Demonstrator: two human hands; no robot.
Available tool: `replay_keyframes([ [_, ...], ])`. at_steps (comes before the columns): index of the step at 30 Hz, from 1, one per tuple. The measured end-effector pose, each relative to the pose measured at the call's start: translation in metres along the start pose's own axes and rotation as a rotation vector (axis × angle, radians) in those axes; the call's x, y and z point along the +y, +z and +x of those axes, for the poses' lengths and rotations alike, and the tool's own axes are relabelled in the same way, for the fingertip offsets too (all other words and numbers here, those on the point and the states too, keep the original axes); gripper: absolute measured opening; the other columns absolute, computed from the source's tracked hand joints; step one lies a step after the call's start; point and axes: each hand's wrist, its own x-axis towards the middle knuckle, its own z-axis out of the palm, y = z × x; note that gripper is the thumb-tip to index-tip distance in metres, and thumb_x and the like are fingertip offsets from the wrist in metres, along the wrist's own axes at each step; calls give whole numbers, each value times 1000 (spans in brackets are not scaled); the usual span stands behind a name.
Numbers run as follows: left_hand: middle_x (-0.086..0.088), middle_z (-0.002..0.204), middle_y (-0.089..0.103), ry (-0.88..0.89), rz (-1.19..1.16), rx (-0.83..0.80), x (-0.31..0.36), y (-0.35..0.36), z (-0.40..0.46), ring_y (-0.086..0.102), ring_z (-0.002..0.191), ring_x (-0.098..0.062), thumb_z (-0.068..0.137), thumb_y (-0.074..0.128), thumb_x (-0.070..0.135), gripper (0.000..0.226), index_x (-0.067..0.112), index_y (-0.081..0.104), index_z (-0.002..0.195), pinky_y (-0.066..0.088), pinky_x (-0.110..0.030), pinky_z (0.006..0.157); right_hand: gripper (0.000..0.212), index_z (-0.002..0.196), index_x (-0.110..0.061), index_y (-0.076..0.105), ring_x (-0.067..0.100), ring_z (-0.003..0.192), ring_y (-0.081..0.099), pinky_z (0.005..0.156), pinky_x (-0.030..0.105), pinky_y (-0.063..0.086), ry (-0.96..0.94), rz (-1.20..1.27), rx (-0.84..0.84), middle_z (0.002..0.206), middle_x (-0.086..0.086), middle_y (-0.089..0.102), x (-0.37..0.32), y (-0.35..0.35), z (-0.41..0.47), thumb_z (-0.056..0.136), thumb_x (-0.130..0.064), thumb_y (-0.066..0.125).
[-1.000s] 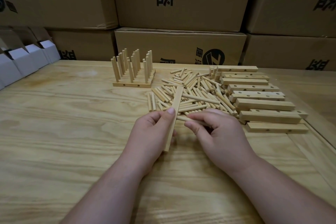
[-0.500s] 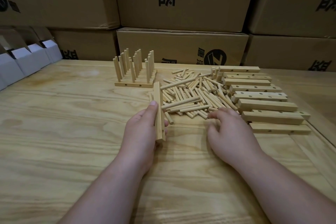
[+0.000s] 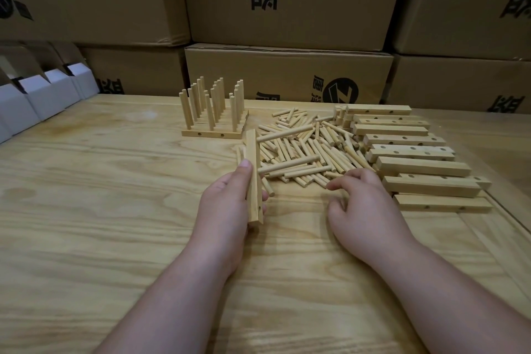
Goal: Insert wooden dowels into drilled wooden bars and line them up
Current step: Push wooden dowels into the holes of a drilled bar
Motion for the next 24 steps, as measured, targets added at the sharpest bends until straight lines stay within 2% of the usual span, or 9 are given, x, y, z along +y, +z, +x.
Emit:
replay_keyframes([
  [3,-4,64,69,-1,0,-3,-1,-1,1,58,47,-13,99,60,46,35,18,75,85,46,-24,43,29,120,-30,67,16,132,48,101,30,42,3,-32,-8,152,-5,41,0,0,1,94,-28,55],
  [5,-4,65,69,-1,13,-7,-1,-2,2,59,49,-13,98,60,48,36,19,75,84,46,-25,44,27,118,-30,68,15,128,51,98,29,43,3,-38,-14,147,-7,45,0,0,1,94,-28,55],
  [7,-3,66,70,-1,21,-6,-2,-2,2,60,50,-12,98,60,49,36,19,75,85,46,-26,46,24,114,-32,68,12,113,55,86,27,44,3,-20,-14,131,-12,47,0,1,0,94,-27,55],
  [9,-3,66,70,0,21,-6,-2,-3,2,60,50,-12,98,60,49,35,19,75,87,46,-25,45,24,112,-34,68,11,106,56,82,27,45,0,-14,-6,118,-16,45,-1,1,0,93,-24,56],
  [14,-3,65,70,2,19,-12,-2,-2,1,60,50,-11,98,59,48,36,17,74,91,47,-25,46,33,124,-33,63,18,114,53,93,39,51,17,-72,23,118,-9,56,0,0,1,94,-23,55],
  [17,-3,66,70,3,22,-13,-2,-1,1,59,50,-12,98,60,48,35,17,74,89,46,-28,50,32,124,-32,66,20,117,48,94,38,49,35,-135,15,114,-7,57,3,1,1,96,-27,52],
  [21,-3,67,71,-3,26,-9,-2,-1,1,61,52,-13,97,60,49,35,20,76,86,47,-30,55,22,114,-33,69,17,112,43,96,35,38,-21,-141,65,109,-11,55,2,2,0,97,-33,56],
  [24,-3,66,71,7,38,-7,-2,-1,0,60,51,-12,98,59,49,35,19,74,88,46,-27,50,17,111,-38,67,11,110,41,94,30,25,-185,-35,127,107,-18,55,-6,1,-3,97,-33,57],
])
